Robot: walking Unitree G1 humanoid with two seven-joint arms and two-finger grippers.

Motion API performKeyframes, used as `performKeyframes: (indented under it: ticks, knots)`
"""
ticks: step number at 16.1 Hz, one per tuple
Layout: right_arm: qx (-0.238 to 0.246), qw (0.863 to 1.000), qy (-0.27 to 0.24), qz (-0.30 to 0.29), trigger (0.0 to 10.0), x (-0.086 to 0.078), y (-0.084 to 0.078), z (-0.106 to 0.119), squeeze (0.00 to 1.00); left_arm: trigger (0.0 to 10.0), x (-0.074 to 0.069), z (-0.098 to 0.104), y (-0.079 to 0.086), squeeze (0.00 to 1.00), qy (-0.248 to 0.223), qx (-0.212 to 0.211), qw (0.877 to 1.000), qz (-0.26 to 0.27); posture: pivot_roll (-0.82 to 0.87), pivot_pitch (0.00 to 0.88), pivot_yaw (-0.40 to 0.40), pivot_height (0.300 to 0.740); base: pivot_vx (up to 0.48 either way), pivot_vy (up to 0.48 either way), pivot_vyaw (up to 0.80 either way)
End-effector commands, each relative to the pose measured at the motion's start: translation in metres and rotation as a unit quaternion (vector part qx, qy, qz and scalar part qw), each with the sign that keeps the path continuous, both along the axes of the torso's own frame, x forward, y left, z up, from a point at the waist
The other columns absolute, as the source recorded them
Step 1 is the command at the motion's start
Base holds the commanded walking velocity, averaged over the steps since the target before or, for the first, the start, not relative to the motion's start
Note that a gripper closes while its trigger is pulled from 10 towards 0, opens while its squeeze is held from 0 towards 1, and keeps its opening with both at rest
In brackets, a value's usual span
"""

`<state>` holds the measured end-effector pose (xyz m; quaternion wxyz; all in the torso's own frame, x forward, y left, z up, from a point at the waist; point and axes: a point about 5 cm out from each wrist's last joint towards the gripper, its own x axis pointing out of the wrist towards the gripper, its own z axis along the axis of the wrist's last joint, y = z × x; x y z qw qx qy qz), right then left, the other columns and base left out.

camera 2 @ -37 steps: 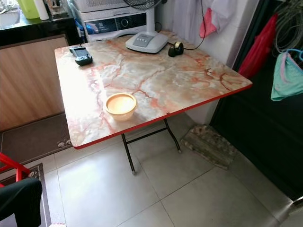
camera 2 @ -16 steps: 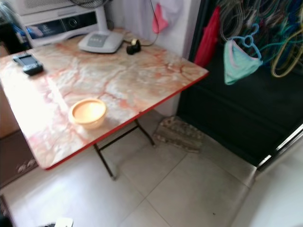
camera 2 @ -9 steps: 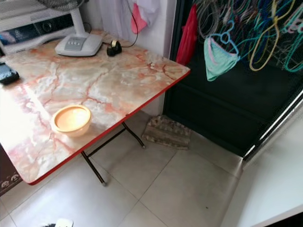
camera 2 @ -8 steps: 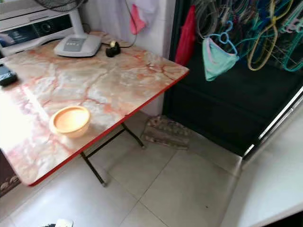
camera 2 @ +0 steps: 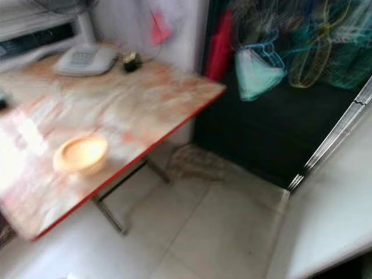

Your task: Restocking fridge

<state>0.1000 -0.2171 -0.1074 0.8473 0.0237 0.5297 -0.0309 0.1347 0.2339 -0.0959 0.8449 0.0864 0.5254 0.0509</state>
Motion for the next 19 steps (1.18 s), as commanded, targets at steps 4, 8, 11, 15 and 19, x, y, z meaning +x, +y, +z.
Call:
performKeyframes:
  ticks: [4, 8, 11, 15, 19]
  knots:
    - [-0.003, 1.000, 0.015, -0.002, 10.0, -0.0083, -0.0032, -0.0016, 0.00, 10.0, 0.0028, 0.0003, -0.0028, 0.00, 0.000, 0.001, 1.000, -0.014, 0.09, 0.000, -0.025, 0.740, 0.000, 0.000, -0.20]
    - [-0.003, 1.000, 0.016, -0.001, 10.0, -0.0085, -0.0024, -0.0019, 0.00, 10.0, 0.0021, 0.0003, -0.0017, 0.00, 0.002, 0.001, 1.000, -0.013, 0.08, 0.000, -0.020, 0.740, 0.000, 0.000, -0.20]
    - [-0.002, 1.000, 0.017, -0.001, 10.0, -0.0095, -0.0016, -0.0022, 0.00, 10.0, 0.0014, 0.0002, -0.0010, 0.00, 0.004, 0.003, 1.000, -0.019, 0.08, 0.000, -0.017, 0.740, 0.000, 0.000, -0.53]
    - [-0.002, 1.000, 0.018, -0.001, 10.0, -0.0098, 0.0002, -0.0027, 0.00, 10.0, 0.0017, 0.0007, 0.0004, 0.00, 0.006, 0.005, 1.000, -0.026, 0.08, 0.000, -0.008, 0.740, 0.000, 0.000, -0.40]
    - [-0.001, 1.000, 0.017, -0.004, 10.0, -0.0094, 0.0011, -0.0028, 0.00, 10.0, 0.0020, 0.0010, 0.0015, 0.00, 0.005, 0.004, 1.000, -0.022, 0.08, 0.000, -0.005, 0.740, 0.000, 0.000, -0.20]
